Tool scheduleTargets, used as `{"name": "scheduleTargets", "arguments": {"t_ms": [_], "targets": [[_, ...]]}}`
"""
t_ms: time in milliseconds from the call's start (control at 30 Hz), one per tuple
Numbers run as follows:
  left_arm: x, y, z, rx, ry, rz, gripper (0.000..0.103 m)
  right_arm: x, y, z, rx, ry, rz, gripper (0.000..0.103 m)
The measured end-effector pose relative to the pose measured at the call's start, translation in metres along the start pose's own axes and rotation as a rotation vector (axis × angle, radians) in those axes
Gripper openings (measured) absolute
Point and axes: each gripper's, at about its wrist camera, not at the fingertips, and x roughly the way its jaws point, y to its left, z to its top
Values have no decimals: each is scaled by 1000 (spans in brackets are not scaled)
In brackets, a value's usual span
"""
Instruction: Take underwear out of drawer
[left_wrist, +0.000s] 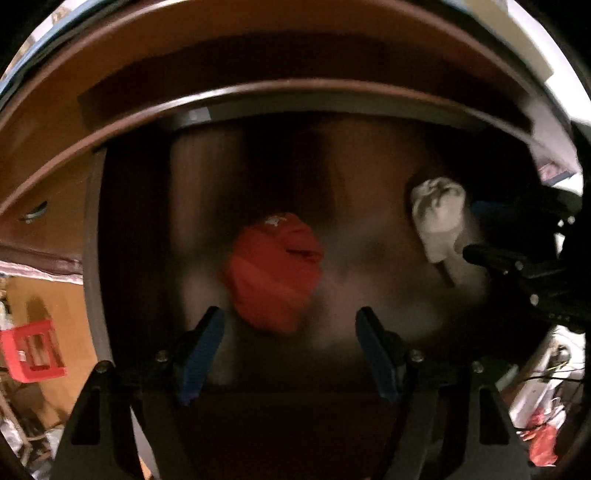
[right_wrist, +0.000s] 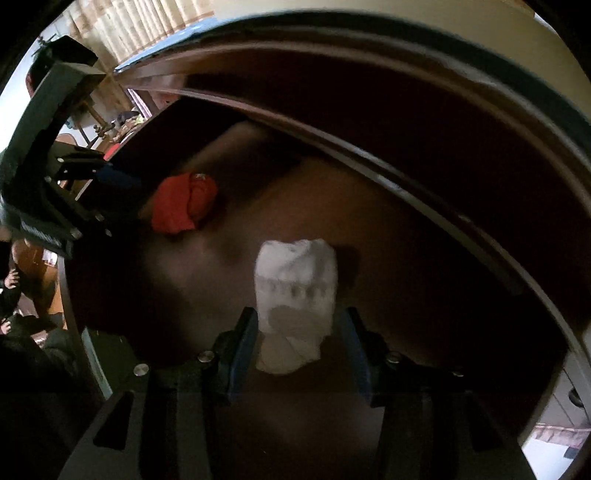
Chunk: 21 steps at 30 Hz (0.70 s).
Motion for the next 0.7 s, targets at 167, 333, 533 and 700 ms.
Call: {"name": "scheduleTargets", "arguments": {"t_ms": [167, 333, 533, 700], "targets": [[12, -7, 8, 54, 34, 112, 82, 25, 11, 16, -34, 84, -40, 51], [23, -16, 13, 90, 57, 176, 89, 48, 27, 20, -111, 121, -96, 51], [25, -18, 13, 84, 51, 190, 93, 75, 30, 18, -115, 178, -130, 51], [32, -36, 3, 120, 108, 56, 66, 86, 33, 17, -130, 196, -150, 41]]}}
